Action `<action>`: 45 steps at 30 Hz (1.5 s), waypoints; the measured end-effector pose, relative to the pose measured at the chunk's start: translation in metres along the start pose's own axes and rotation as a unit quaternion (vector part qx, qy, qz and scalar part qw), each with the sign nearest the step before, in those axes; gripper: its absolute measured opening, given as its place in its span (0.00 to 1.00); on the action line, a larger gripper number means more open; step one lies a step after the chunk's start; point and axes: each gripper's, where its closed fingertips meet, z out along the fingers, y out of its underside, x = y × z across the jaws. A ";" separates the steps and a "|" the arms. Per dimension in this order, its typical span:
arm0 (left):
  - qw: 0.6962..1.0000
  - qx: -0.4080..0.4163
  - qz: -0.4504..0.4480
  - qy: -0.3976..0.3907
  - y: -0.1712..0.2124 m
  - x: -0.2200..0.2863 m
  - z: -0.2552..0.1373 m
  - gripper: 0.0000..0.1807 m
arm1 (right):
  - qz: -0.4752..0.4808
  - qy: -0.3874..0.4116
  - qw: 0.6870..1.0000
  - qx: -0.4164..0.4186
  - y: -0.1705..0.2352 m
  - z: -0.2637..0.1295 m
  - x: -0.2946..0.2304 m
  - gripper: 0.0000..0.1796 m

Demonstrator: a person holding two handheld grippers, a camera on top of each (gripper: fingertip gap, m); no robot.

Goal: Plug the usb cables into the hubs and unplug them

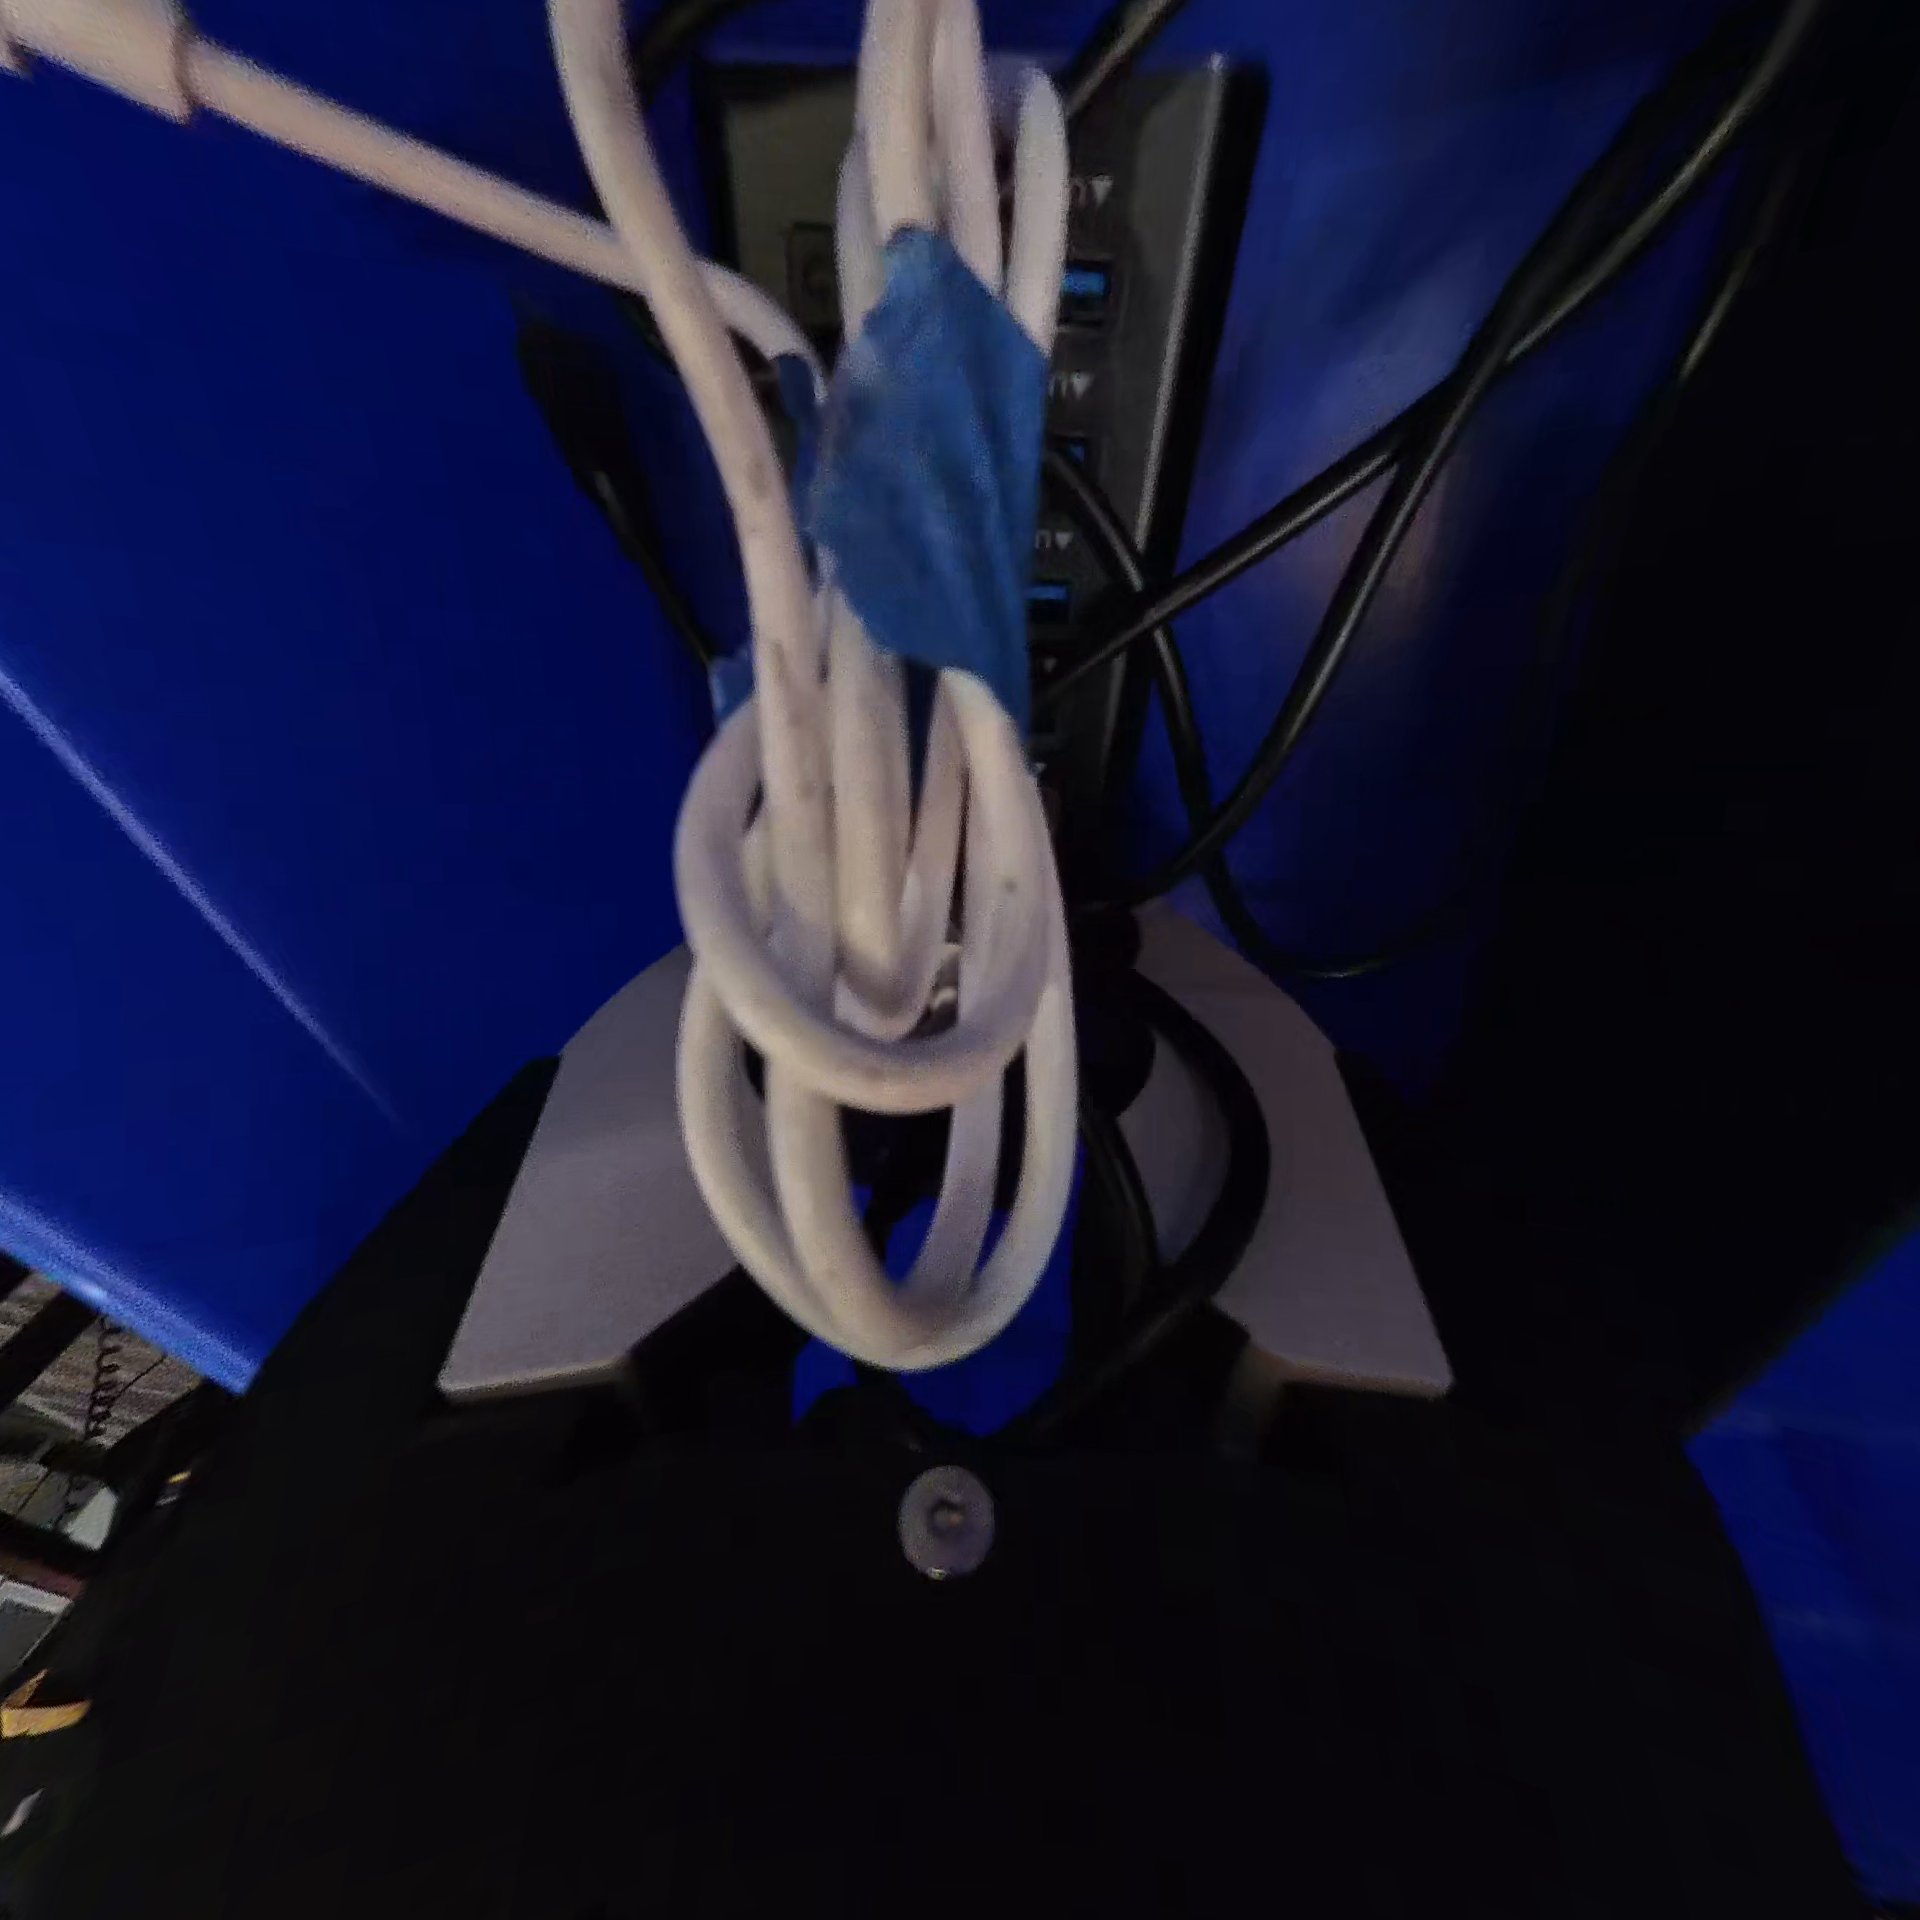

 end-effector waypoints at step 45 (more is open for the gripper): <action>0.787 -0.012 0.357 -0.503 -0.301 0.158 -0.314 0.37 | 0.071 -0.062 0.995 0.007 -0.082 0.018 0.001 0.15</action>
